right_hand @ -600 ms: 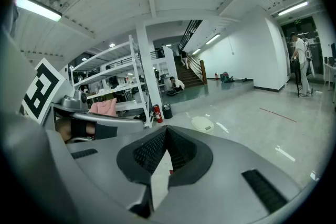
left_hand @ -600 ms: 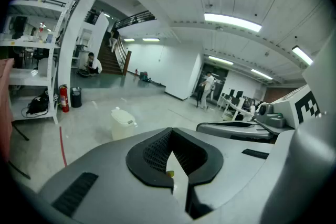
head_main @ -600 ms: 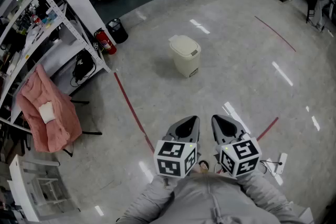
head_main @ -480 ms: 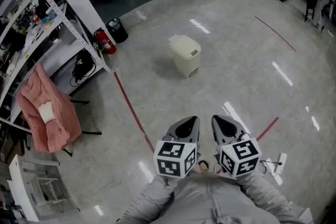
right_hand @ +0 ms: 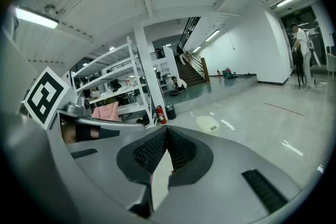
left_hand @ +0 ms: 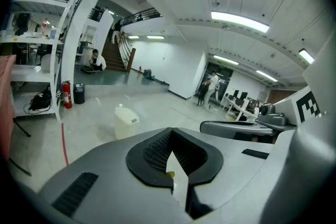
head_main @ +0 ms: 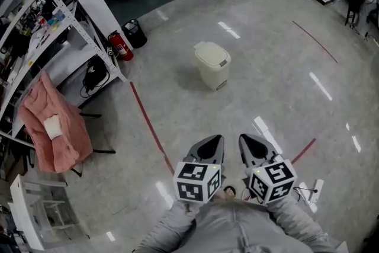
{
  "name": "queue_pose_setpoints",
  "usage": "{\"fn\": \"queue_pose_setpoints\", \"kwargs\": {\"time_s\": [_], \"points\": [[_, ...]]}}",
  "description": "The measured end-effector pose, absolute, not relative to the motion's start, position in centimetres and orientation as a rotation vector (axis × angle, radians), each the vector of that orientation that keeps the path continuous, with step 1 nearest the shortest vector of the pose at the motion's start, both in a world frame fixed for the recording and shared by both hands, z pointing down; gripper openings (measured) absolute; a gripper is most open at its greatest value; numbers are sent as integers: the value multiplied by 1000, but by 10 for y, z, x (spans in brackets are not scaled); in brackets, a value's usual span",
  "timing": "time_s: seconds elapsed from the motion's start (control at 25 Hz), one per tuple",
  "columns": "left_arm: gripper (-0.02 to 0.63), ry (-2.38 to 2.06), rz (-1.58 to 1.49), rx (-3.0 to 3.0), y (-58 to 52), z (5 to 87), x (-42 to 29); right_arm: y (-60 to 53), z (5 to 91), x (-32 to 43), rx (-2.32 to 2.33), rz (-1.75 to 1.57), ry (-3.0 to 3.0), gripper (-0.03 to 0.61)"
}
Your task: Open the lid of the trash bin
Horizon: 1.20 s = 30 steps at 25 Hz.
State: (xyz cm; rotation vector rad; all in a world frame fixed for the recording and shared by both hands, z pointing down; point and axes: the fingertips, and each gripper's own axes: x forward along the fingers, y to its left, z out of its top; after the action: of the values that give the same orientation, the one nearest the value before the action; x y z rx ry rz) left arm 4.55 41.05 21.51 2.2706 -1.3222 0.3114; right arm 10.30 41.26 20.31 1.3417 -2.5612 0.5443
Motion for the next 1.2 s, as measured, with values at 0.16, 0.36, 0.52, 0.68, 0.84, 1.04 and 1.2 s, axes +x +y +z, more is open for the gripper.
{"fn": "queue_pose_setpoints", "kwargs": {"time_s": [0.16,0.36,0.52,0.68,0.84,1.04,1.2], "points": [[5,-1289,309,2286,382,217,45,384,209,100,1340,558,-2537,-3],[5,-1251,339,2308,336,216,36,338,209,88,1348,529,-2500,-3],[5,-1228,346,2326,296,211,18,301,203,68,1348,523,-2494,-3],[5,-1216,358,2335,258,211,0,265,202,49,1352,511,-2481,-3],[5,-1200,374,2351,224,215,-13,228,204,38,1389,525,-2473,-3],[5,-1187,383,2362,182,220,-30,184,209,24,1424,518,-2455,-3],[5,-1172,397,2354,160,227,-38,163,215,17,1432,529,-2438,-3]]}}
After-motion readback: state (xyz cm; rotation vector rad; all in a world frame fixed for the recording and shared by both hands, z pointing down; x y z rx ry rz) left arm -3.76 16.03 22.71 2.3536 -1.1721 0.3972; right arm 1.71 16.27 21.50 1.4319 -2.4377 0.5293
